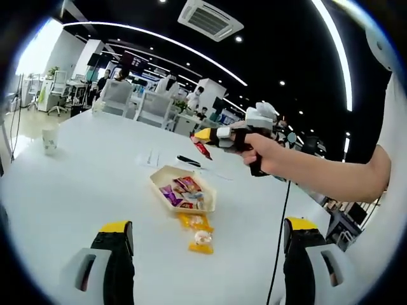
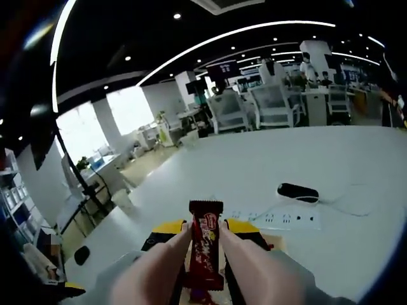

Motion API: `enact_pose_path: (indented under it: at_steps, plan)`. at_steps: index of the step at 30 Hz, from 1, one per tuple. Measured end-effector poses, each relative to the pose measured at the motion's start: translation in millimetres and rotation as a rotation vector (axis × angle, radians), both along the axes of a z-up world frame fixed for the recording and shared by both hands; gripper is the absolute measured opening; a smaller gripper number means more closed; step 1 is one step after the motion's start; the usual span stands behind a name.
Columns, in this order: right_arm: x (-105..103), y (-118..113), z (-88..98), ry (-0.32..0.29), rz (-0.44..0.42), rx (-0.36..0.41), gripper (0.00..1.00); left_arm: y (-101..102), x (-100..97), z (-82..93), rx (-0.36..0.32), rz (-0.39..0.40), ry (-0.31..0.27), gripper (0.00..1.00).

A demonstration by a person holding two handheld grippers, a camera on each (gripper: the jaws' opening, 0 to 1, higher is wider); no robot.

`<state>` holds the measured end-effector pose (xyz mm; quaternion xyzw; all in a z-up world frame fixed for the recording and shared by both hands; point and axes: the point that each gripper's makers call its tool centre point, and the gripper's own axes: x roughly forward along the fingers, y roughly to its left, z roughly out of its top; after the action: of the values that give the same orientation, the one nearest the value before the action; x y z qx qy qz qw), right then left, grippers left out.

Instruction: Place the target food into the container with the food tongs after gripping and lifting it, then release it inside without dropping or visibly crushing the food.

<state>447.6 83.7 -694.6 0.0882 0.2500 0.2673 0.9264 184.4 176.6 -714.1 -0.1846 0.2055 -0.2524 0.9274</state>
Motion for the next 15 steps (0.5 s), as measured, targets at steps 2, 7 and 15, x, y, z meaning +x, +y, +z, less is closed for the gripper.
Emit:
enact_pose_path:
  at_steps: [2,7,15]
  plan:
    - [-0.3,2.0,-2.3,-0.014,0.018,-0.034,0.22,-2.5,1.5,-1.5,-0.003,-0.001,0.005,0.99]
    - [-2.0,2.3,-6.3,-0.008,0.013,-0.034,0.22,-10.0,-0.2,-4.0,0.001,-0.027,0.008,0.99]
    - [-12.2,1.6,-7.0,0.008,0.009,-0.049,0.22,-11.7,3.7,-6.5,-0.011,-0.036,0.016,0.99]
